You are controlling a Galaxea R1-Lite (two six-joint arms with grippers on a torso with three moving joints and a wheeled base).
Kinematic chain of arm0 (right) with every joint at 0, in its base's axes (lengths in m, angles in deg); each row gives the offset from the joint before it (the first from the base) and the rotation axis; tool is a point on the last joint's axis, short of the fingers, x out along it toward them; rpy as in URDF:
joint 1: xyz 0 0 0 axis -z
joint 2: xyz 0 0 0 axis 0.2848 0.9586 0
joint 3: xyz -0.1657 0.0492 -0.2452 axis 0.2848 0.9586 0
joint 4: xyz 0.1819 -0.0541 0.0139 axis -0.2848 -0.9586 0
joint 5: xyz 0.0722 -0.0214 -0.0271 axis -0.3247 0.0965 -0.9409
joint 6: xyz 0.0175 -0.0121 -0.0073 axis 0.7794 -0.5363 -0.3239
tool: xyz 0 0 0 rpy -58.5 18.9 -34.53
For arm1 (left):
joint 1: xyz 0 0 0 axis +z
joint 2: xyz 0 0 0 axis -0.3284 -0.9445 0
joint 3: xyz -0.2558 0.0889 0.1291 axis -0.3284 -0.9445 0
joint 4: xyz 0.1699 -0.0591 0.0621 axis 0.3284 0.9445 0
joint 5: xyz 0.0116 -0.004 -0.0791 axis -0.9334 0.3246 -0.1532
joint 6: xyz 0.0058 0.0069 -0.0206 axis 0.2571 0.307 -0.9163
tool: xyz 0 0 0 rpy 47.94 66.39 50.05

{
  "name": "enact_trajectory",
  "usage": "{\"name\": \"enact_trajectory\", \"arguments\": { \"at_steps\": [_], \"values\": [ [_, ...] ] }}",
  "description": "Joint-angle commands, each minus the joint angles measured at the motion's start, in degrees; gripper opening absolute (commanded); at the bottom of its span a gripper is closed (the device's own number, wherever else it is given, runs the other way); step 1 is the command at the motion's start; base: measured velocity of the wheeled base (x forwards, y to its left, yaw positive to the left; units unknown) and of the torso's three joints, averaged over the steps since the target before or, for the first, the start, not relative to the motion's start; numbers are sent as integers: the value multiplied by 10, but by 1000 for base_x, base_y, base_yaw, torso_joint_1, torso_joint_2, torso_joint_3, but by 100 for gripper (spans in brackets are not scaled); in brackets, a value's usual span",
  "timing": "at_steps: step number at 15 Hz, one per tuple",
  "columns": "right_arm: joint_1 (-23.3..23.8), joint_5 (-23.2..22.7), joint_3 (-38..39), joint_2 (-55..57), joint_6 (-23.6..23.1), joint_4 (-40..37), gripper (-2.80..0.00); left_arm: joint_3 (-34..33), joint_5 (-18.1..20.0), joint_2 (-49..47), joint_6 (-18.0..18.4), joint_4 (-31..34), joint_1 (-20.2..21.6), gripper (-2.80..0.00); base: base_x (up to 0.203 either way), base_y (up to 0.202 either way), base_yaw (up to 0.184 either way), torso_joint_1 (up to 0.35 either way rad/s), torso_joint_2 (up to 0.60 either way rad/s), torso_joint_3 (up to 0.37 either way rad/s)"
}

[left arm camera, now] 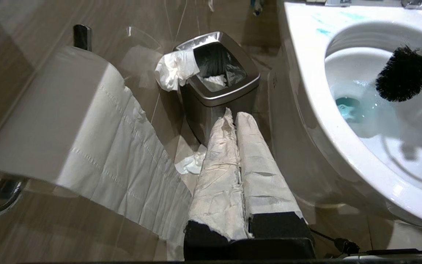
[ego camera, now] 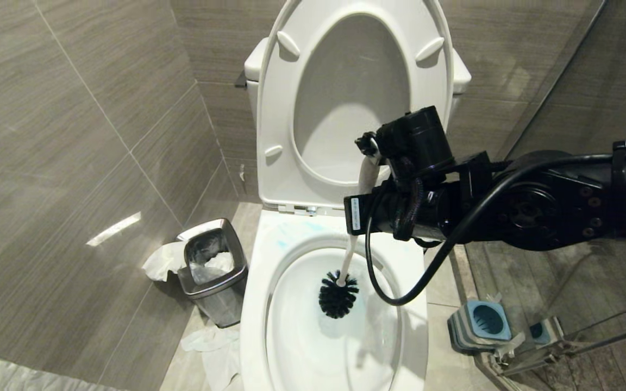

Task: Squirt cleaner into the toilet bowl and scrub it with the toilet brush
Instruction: Scrub the toilet bowl

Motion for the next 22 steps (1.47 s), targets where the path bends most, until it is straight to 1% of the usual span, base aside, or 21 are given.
{"name": "enact_trajectory", "arguments": {
  "at_steps": [1, 4, 8, 11, 16, 18, 20, 22],
  "values": [
    [8, 1, 1, 3, 1, -1, -280, -1, 0, 0, 0, 0, 0, -280, 0, 0, 0, 2, -2, 203],
    [20, 1, -2, 21, 1, 4, -280, -1, 0, 0, 0, 0, 0, -280, 0, 0, 0, 0, 4, 150],
    [30, 0, -9, 76, -1, 38, -280, -1, 0, 0, -1, 0, 0, -280, 0, 0, 0, 2, 1, 21],
    [36, -6, -38, 133, -1, 59, -280, -1, 0, 0, -1, 0, 0, -280, 0, 0, 0, 0, 0, 0],
    [55, -16, -106, 228, 1, 63, -280, -1, 0, 0, -1, 0, 0, -280, 0, 0, 0, 0, 0, 0],
    [61, -17, -112, 254, 1, 64, -280, -1, 0, 0, -1, 0, 0, -280, 0, 0, 0, 0, 0, 0],
    [63, -16, -108, 272, 0, 91, -280, -1, 0, 0, -1, 0, 0, -280, 0, 0, 0, 0, 0, 0],
    [63, -16, -108, 281, -3, 98, -280, -1, 0, 0, -1, 0, 0, -280, 0, 0, 0, 0, 0, 0]
  ]
}}
